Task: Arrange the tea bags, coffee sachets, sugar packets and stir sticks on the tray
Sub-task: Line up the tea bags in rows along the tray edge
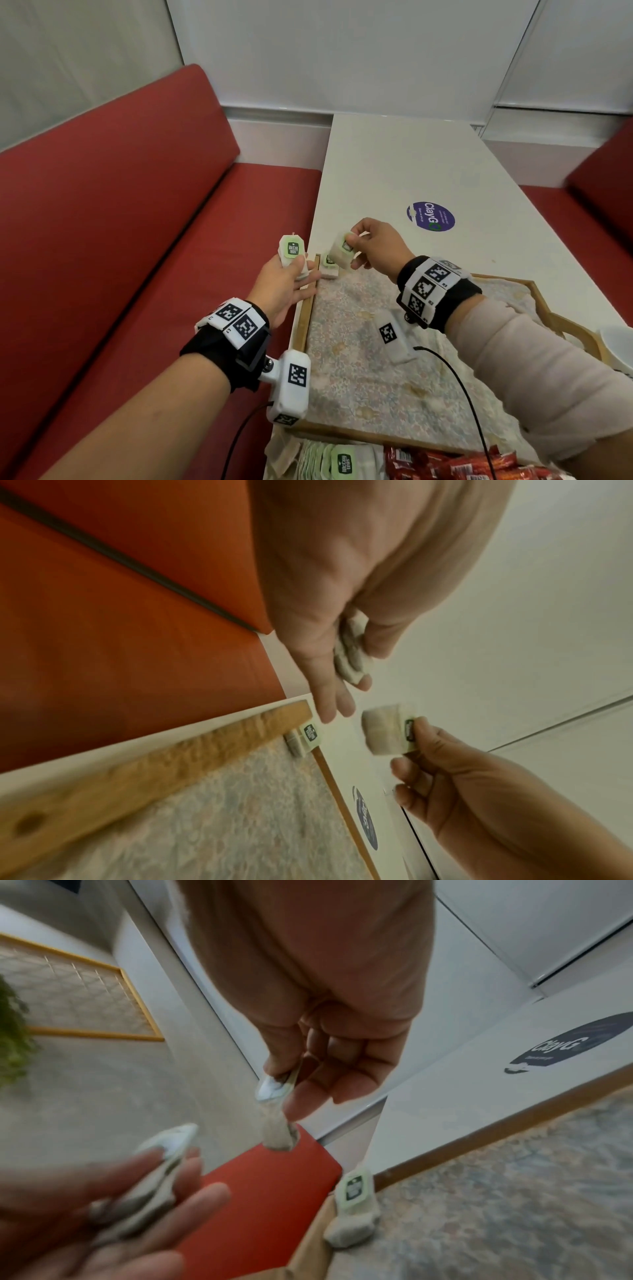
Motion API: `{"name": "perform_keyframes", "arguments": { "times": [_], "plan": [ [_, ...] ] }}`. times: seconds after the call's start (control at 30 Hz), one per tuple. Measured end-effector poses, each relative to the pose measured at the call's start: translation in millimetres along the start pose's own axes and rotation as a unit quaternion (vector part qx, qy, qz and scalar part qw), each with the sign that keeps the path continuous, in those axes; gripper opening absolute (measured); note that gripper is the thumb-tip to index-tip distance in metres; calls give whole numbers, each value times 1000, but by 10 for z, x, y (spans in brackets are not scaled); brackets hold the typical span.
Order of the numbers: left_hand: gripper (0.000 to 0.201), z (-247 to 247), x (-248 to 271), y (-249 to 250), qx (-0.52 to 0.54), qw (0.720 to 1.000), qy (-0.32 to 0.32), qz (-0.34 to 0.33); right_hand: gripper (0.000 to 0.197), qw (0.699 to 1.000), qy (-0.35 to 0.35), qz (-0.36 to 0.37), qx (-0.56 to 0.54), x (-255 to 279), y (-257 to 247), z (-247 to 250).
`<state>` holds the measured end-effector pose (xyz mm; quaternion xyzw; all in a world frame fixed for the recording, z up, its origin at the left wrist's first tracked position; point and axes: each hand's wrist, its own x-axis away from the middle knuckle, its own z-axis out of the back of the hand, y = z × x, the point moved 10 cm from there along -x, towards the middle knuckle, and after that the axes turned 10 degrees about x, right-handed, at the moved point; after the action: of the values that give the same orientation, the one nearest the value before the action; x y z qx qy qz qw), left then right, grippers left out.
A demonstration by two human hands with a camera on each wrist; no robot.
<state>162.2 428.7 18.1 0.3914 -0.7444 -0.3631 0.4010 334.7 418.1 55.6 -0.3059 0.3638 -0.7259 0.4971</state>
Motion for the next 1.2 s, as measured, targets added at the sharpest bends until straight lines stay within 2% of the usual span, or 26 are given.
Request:
{"name": "perform_keyframes", "arguments": {
  "times": [0.1,0.3,0.37,0.6,0.87,1.03,1.2],
  "plan": [
    [17,40,-41,0,4,1000,10,-4,17,998,-9,-16,61,-108,192,-92],
    [27,71,-114,-29,3,1000,7,-1,18,982,-112,-6,150,-243,329,-518],
    [29,85,-132,-40,2,1000,7,0,20,977,-124,-10,173,-296,368,-594],
    [28,122,-167,-82,1,1000,9,4,11,972,-47,-34,230,-501,457,-544],
    [23,131,-162,-97,2,1000,8,8,13,969,-8,-49,243,-556,483,-539],
    [15,134,-156,-121,12,1000,4,17,20,973,28,-40,225,-509,447,-451],
    [8,107,-128,-134,61,997,-9,45,11,974,43,11,220,-371,306,-376]
  ]
}}
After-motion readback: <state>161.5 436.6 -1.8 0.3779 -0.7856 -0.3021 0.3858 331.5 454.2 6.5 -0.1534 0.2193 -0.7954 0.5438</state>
